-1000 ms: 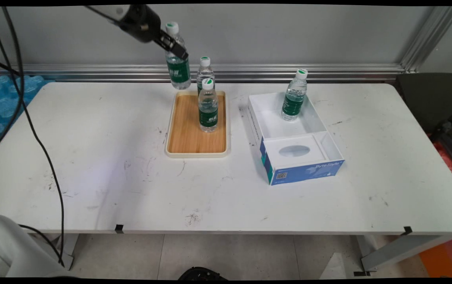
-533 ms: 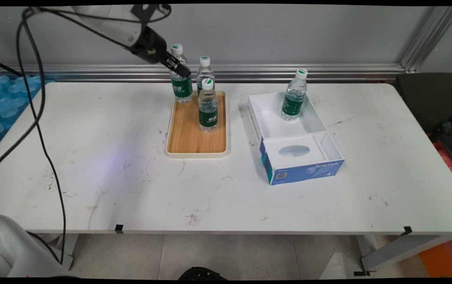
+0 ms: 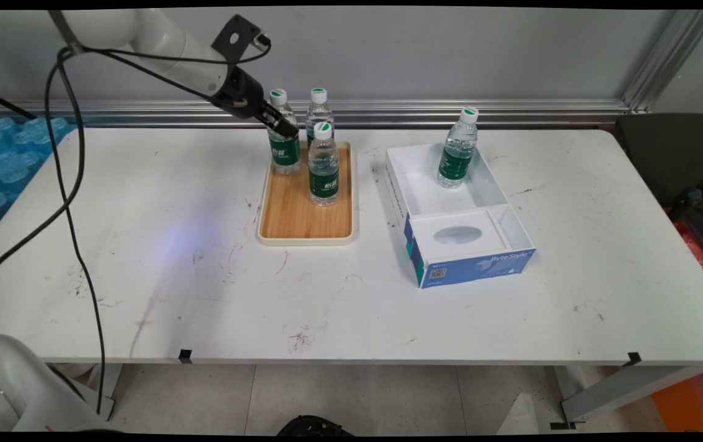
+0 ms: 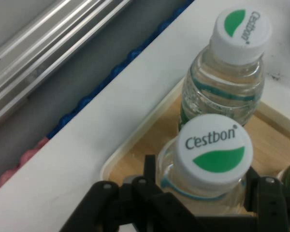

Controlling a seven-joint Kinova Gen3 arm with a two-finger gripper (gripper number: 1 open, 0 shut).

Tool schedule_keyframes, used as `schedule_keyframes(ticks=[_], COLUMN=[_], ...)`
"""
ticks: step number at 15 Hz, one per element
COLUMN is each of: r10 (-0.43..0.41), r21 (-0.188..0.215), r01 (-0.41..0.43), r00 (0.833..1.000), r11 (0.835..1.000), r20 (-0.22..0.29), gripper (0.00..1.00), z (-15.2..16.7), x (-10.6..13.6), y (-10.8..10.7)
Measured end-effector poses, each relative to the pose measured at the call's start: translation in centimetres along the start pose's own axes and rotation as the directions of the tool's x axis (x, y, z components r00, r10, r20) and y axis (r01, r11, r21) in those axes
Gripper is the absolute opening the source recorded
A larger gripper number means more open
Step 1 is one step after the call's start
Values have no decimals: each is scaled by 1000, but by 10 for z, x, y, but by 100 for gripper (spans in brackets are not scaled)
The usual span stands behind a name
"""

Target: Place the picked object on the tray

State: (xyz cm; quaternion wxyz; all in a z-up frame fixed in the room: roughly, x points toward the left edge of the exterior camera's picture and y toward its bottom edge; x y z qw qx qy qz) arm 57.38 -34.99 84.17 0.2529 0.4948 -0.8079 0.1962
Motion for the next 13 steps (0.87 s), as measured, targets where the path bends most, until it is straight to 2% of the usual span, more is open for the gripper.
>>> schedule_keyframes(ticks=[9,10,13], r10=[17,21,33], r21=[-11,-14,-22], r01=[-17,-21,-34], r00=[1000,1000,999], r11=[1000,1000,999], r20=[-9,-10,-15], gripper=[0,100,100], z=[18,20,22], x=[-12,-13,-16], y=[-2,-2,-2])
